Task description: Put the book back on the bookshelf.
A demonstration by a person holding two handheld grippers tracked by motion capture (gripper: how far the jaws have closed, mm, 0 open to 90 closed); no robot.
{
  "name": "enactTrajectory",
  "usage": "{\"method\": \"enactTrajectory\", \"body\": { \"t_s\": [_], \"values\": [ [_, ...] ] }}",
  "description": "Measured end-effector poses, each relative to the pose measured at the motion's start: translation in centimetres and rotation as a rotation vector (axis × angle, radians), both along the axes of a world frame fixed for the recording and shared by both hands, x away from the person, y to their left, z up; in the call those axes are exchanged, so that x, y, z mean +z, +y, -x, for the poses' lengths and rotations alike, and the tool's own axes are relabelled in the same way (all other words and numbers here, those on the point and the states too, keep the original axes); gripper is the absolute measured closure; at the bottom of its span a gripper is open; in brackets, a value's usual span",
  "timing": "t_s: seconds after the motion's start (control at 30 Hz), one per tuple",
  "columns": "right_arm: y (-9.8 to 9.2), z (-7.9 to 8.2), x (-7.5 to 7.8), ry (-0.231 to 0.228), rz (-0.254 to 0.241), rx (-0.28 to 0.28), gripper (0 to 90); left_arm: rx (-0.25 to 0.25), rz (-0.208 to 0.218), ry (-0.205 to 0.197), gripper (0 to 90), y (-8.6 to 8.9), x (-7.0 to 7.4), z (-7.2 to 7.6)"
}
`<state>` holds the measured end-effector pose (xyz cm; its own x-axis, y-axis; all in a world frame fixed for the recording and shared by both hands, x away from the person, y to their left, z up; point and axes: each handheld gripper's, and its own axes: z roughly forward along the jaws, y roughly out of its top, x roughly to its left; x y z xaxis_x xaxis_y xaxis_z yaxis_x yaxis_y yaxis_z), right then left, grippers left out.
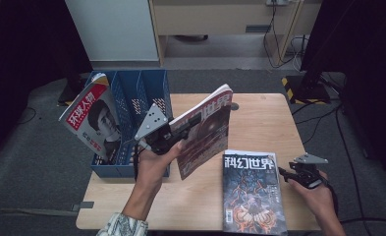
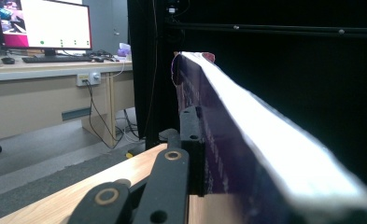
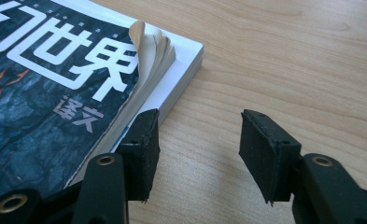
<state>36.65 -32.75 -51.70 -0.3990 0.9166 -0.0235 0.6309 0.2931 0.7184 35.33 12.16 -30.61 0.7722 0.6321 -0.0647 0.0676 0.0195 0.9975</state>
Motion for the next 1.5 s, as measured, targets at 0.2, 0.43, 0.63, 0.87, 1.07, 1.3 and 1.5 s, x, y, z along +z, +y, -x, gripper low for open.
{"method": "enactTrajectory", "body": {
  "t_s": [0.2,0.43,0.63,0.87,1.07,1.3,1.5],
  "values": [
    [0.0,-0.1,-0.3,0.019,0.015,-0.002,46.8,0.015,0.006,-0.004,83.9,0.7,0.2,0.2],
    [-0.5,-0.3,-0.5,0.030,0.016,-0.027,40.5,0.018,0.003,-0.017,83.9,0.9,0.6,0.3],
    [-0.8,-0.5,-1.0,0.054,0.015,-0.049,32.6,0.024,0.005,-0.021,83.9,1.1,0.9,0.4],
    [-0.9,-0.5,-1.4,0.047,-0.019,-0.065,23.4,0.041,0.016,-0.018,83.9,1.8,1.1,0.6],
    [-0.8,-0.4,-1.6,0.034,-0.026,-0.068,21.9,0.060,0.025,-0.020,83.9,2.8,1.3,0.7],
    [-0.8,-0.3,-1.6,0.030,-0.027,-0.069,21.7,0.082,0.039,-0.023,83.9,4.1,1.4,0.8],
    [-0.8,-0.3,-1.6,0.030,-0.027,-0.068,21.7,0.105,0.043,-0.027,83.9,5.3,1.5,1.1]
  ]
}}
